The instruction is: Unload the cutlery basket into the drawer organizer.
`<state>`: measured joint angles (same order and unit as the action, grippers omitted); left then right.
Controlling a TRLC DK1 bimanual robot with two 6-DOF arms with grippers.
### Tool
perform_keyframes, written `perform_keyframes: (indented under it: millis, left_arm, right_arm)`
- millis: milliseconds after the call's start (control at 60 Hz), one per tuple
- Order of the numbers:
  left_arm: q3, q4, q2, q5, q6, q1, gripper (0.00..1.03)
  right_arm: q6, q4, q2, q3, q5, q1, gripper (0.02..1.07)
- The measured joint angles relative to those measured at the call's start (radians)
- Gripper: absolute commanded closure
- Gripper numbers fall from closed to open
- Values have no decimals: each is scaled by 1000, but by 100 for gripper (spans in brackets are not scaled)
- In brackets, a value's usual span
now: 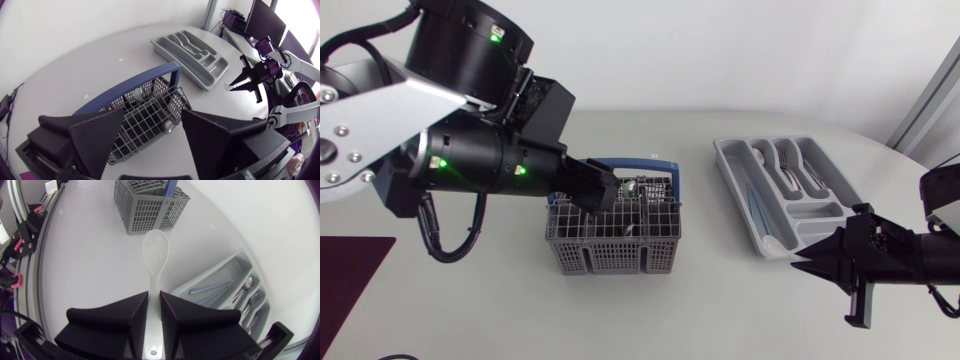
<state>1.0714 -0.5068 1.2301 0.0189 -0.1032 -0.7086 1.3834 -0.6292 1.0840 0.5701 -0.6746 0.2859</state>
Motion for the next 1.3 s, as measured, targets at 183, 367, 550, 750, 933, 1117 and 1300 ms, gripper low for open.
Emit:
perform_keyframes:
  millis: [183, 367, 550, 750, 933, 1117, 1300]
  left_arm:
    - [-5, 0, 3, 9, 12, 0, 16]
    - [-5, 1, 25, 13, 26, -1, 14]
    - [-5, 3, 66, 21, 27, -22, 14]
    - [-5, 2, 101, 29, 34, -34, 14]
    - [-3, 0, 112, 43, 34, -48, 11]
    - [5, 0, 123, 48, 37, -54, 11]
    - [8, -2, 126, 51, 36, -59, 11]
  right_arm:
    - [183, -27, 201, 127, -10, 141, 101]
    - [318, -41, 396, 282, 6, 235, 101]
    - [414, -43, 559, 409, 62, 272, 101]
    - [499, -8, 657, 476, 126, 273, 101]
    - [541, 62, 690, 483, 193, 265, 101]
    - [563, 145, 703, 460, 229, 239, 72]
    - [554, 196, 702, 418, 231, 225, 50]
